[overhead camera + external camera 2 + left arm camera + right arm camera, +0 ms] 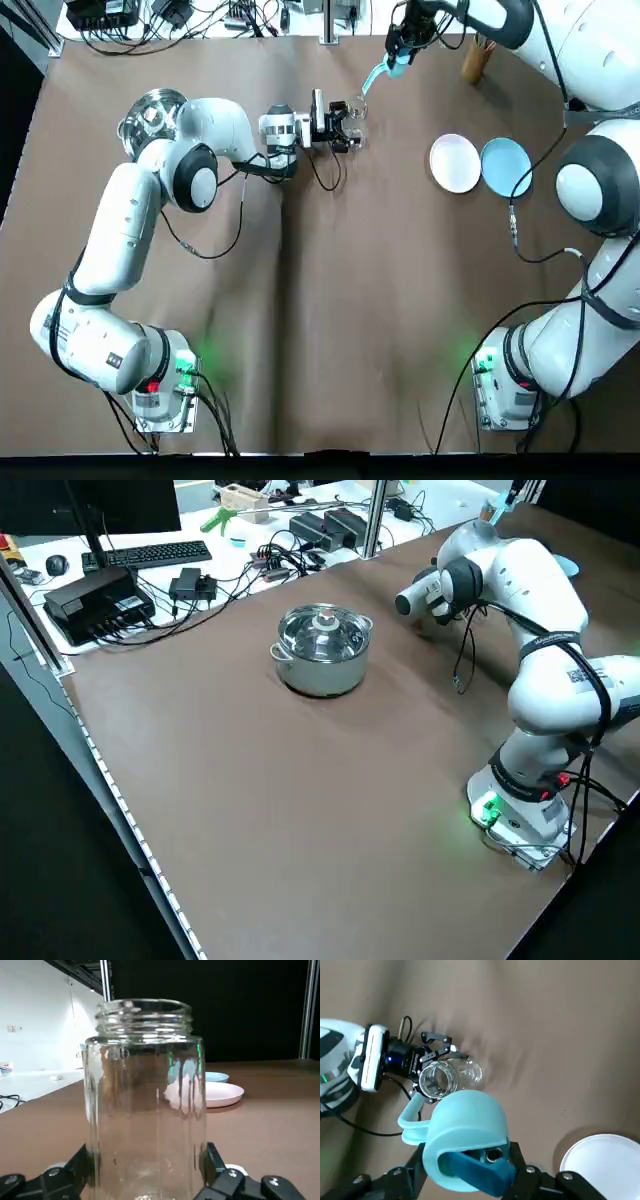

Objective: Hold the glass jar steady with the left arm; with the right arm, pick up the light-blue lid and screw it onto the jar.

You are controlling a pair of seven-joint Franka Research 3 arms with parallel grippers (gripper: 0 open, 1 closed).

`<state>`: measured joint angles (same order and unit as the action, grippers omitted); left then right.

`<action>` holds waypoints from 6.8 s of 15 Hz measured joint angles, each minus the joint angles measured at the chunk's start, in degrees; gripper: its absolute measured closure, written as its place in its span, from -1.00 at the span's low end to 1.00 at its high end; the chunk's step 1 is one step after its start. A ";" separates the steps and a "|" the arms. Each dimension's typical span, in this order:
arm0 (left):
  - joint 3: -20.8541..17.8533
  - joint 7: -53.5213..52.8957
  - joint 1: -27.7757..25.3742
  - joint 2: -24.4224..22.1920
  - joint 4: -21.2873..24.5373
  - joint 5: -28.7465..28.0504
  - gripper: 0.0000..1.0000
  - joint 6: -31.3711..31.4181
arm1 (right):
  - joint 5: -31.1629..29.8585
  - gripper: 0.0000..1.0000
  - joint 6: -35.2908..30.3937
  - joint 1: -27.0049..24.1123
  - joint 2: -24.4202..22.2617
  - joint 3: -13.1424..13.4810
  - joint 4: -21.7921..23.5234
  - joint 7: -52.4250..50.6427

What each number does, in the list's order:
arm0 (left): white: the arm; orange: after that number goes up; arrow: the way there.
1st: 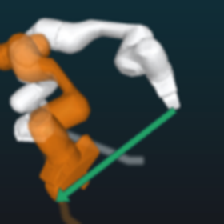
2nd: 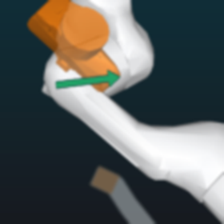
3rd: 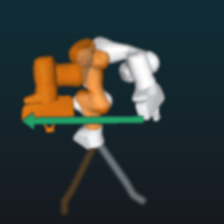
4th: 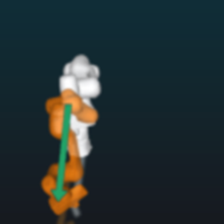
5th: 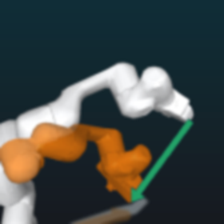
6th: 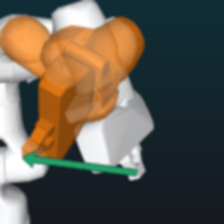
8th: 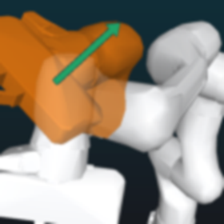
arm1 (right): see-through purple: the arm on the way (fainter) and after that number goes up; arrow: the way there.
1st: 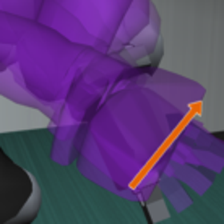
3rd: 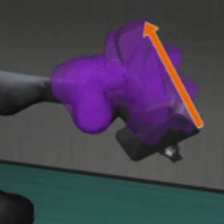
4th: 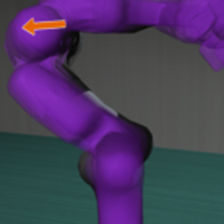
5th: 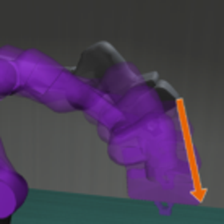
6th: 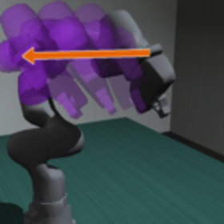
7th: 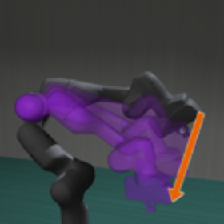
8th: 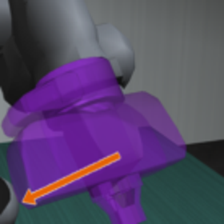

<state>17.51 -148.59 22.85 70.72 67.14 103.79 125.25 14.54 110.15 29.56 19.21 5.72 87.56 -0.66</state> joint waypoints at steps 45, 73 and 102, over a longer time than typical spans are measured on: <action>-0.69 -3.50 0.06 1.48 -0.35 1.08 -0.90 -1.20 | -13.23 -0.36 -3.05 10.93 20.11 0.29 -16.91 -28.02; -0.72 -3.34 0.00 1.55 -0.35 1.18 -0.87 -1.50 | -15.14 -0.36 -2.42 11.45 22.40 0.58 -19.10 -27.68; -0.71 -3.11 -0.01 1.58 -0.37 1.24 -0.87 -1.47 | -15.17 -0.36 -2.50 11.44 22.82 0.61 -19.43 -26.60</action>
<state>16.80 -151.70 22.84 72.31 66.77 105.04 123.78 -0.63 107.65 41.00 42.04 6.33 68.13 -27.26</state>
